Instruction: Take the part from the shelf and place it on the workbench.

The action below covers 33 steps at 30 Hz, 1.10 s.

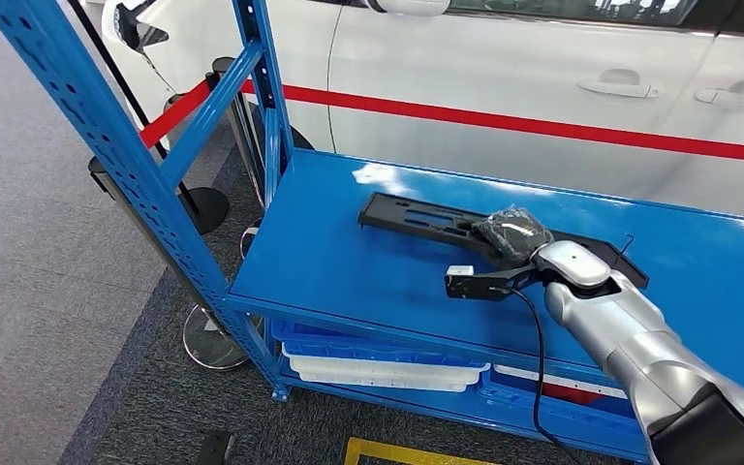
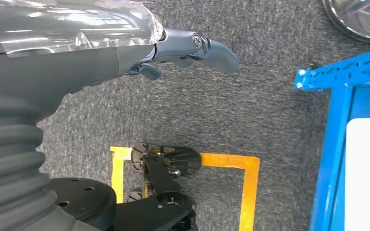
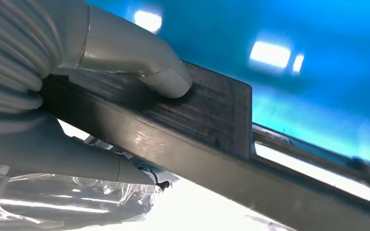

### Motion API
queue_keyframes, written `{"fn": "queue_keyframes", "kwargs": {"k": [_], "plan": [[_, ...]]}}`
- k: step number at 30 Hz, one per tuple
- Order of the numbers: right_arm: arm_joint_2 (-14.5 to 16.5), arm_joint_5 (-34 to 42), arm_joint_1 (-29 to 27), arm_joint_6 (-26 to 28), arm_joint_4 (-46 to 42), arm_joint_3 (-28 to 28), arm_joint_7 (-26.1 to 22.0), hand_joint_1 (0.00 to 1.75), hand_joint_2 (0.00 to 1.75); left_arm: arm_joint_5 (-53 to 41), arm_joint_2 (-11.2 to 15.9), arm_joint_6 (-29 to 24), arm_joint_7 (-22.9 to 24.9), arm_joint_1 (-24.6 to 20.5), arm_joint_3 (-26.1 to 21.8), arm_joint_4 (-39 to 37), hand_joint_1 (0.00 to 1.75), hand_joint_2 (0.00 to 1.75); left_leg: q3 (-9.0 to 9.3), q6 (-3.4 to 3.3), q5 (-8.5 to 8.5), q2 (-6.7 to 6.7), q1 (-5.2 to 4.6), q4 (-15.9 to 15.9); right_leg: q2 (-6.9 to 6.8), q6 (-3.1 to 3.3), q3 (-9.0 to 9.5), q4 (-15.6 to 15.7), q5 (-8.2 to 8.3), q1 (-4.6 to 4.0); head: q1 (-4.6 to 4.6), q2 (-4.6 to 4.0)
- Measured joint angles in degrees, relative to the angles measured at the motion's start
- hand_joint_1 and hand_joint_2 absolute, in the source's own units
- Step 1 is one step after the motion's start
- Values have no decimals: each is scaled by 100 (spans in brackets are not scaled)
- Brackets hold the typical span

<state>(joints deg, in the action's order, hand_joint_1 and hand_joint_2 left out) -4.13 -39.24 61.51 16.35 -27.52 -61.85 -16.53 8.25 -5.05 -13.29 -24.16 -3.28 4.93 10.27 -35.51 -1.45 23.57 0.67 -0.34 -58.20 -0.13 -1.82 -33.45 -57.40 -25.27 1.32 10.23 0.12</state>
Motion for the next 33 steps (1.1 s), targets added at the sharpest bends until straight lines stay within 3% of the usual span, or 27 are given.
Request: {"fn": "queue_keyframes", "kwargs": {"k": [11,19,23,27,33], "plan": [[119,-179,1134,-192,-150,226,228,175,175,-9,-2,-89,194,-2,3,0,0,175,-6,0,0,0,0,1,0,0,-7,-1,-1,-1,0,1],[259,-191,1330,-358,-133,239,82,175,175,-27,-9,-194,325,1,5,0,0,175,-7,0,0,1,1,1,-1,0,-7,-1,-2,0,0,0],[302,-188,1268,-342,-90,219,8,175,175,-81,-16,-199,362,1,5,0,0,0,-7,0,0,1,0,1,-1,0,-7,-1,-2,0,0,0],[320,-167,1153,-316,-45,197,-15,175,175,-92,-17,-195,367,0,5,0,0,175,-7,0,0,1,0,0,-1,-1,-7,-1,-2,0,0,1],[321,-90,1011,-194,24,190,-36,175,175,-88,-17,-213,589,2,8,0,0,175,-7,0,1,1,0,1,-1,0,-10,-1,-2,0,0,0]]}}
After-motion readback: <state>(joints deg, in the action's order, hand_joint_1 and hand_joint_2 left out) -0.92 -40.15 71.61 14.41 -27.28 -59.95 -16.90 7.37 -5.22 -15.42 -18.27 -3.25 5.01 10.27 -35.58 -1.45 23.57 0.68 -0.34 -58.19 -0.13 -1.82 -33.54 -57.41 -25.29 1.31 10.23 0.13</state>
